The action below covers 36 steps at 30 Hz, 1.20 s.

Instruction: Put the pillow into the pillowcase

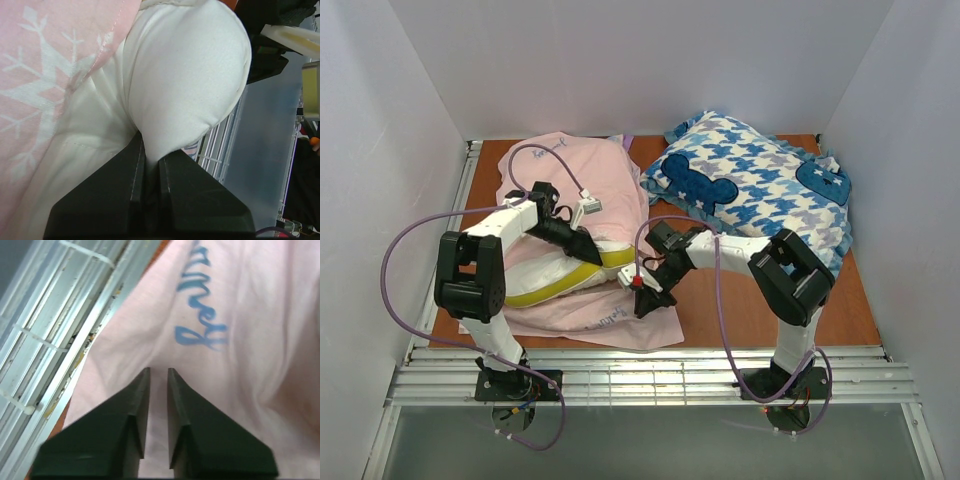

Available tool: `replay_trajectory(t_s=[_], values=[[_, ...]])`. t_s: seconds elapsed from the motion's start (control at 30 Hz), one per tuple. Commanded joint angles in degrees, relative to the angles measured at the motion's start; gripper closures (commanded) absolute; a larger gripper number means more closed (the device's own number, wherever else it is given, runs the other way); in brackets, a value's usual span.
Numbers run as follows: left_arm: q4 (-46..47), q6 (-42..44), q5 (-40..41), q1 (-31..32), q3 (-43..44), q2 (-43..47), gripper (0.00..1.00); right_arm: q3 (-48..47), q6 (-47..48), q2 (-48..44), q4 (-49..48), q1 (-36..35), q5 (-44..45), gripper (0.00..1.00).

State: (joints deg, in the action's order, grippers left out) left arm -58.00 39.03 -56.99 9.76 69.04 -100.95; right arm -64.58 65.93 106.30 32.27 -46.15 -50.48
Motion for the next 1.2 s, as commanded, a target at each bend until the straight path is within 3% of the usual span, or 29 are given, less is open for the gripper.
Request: replay_trajectory(t_s=[0.0, 0.03, 0.13, 0.17, 0.33, 0.5, 0.87, 1.0, 1.17], values=[[1.83, -1.85, -3.74, -0.97, 1.63, 1.28, 1.0, 0.5, -1.33, -1.09, 1.92, 0.18, -3.66, 0.9], [2.01, -1.93, -3.91, -1.14, 1.37, 1.37, 1.0, 1.72, -3.94, -1.97, 0.96, 0.36, -3.49, 0.9], [0.61, -0.19, -4.09, -1.23, 0.66, 1.02, 1.0, 7.24, -10.18, -9.42, -10.26, 0.36, 1.94, 0.77], [0.08, 0.34, -4.61, -1.23, 0.75, 0.75, 1.0, 8.58, -15.34, -11.97, -13.78, 0.27, 3.96, 0.67], [-1.77, 1.67, -6.02, -1.23, 1.71, 0.58, 1.0, 4.4, -17.42, -19.2, -20.41, 0.18, 10.31, 0.28], [-4.4, 1.76, -8.13, -1.23, 5.31, -0.74, 1.0, -2.03, -12.07, -12.36, -17.16, -2.18, 10.23, 0.27], [-8.63, 1.59, -11.91, -2.29, 9.89, -3.03, 1.0, -7.14, -11.35, -3.47, -17.5, -9.3, 11.97, 0.43], [-9.76, 2.98, -12.71, -3.08, 10.16, -3.82, 1.0, -3.03, -14.33, -7.76, -21.09, -9.92, 13.04, 0.42], [-11.43, 5.45, -11.74, -3.17, 9.89, -4.0, 1.0, 5.07, -18.29, -19.89, -28.31, -11.5, 20.14, 0.32]])
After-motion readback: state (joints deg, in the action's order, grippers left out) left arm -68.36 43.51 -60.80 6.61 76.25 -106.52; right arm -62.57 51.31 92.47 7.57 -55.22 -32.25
